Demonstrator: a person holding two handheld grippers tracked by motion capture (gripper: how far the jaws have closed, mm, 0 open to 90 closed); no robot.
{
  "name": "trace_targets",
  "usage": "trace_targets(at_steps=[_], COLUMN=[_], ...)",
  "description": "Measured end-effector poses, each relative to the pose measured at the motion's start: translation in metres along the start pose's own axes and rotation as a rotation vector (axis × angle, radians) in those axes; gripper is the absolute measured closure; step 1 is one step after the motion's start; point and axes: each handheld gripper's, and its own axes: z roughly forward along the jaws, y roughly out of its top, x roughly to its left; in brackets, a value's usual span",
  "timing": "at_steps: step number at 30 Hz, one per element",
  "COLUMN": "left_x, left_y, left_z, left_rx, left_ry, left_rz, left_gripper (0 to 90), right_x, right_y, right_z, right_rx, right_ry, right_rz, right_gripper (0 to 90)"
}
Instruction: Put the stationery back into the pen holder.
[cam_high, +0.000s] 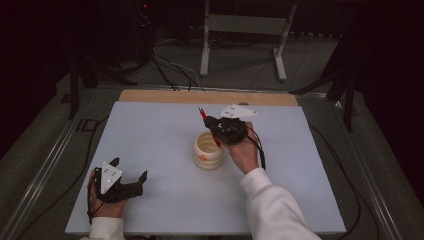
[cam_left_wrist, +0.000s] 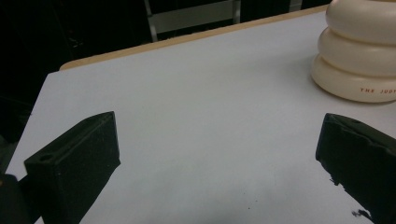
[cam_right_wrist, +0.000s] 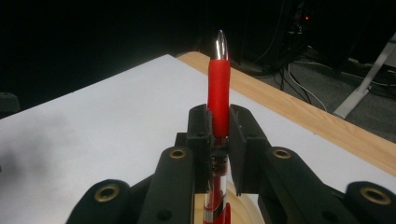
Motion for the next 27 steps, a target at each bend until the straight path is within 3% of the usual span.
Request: trace_targets(at_steps=[9,12,15,20,22,23,24,25,26,27], left_x=[0.000,0.000,0.000,0.000,0.000,0.000,0.000,0.000,0.000,0.000], left_y=[0.000,0.000,0.000,0.000,0.000,0.000,0.000,0.000,0.000,0.000], left_z=[0.000,0.000,0.000,0.000,0.000,0.000,0.000,0.000,-0.001,-0.001], left_rx=[0.000,-0.001,-0.002,-0.001,0.001,0.001,0.001,0.001,-0.001,-0.001], left_ry=[-0.001,-0.001,-0.001,-0.002,-0.001,0.000,0.000,0.001,0.000,0.001], left_rz=[0.002,0.001,0.000,0.002,0.001,0.001,0.001,0.000,-0.001,-0.001], left_gripper=[0.2,0.3,0.3,0.2,0.2,0.3,0.2,0.3,0.3,0.2], right_x=[0.006,0.008,0.011,0.010,0.008,0.007,0.007,0.004,0.004,0.002], right_y=[0.001,0.000,-0.013,-0.036,-0.042,-0.045,-0.045,-0.047,-0.047,-0.048], right_z=[0.007,0.010,0.020,0.028,0.027,0.024,0.024,0.012,0.012,0.005], right_rx=[-0.065,-0.052,0.028,0.117,0.136,0.131,0.131,0.108,0.108,0.099], right_ry=[-0.009,-0.006,0.007,0.010,0.007,0.005,0.005,-0.013,-0.013,-0.018], right_rz=[0.002,-0.016,-0.047,-0.048,-0.033,-0.020,-0.020,0.013,0.013,0.028], right_gripper=[80.3,80.2,80.0,79.3,73.3,63.9,63.9,46.4,46.4,40.6])
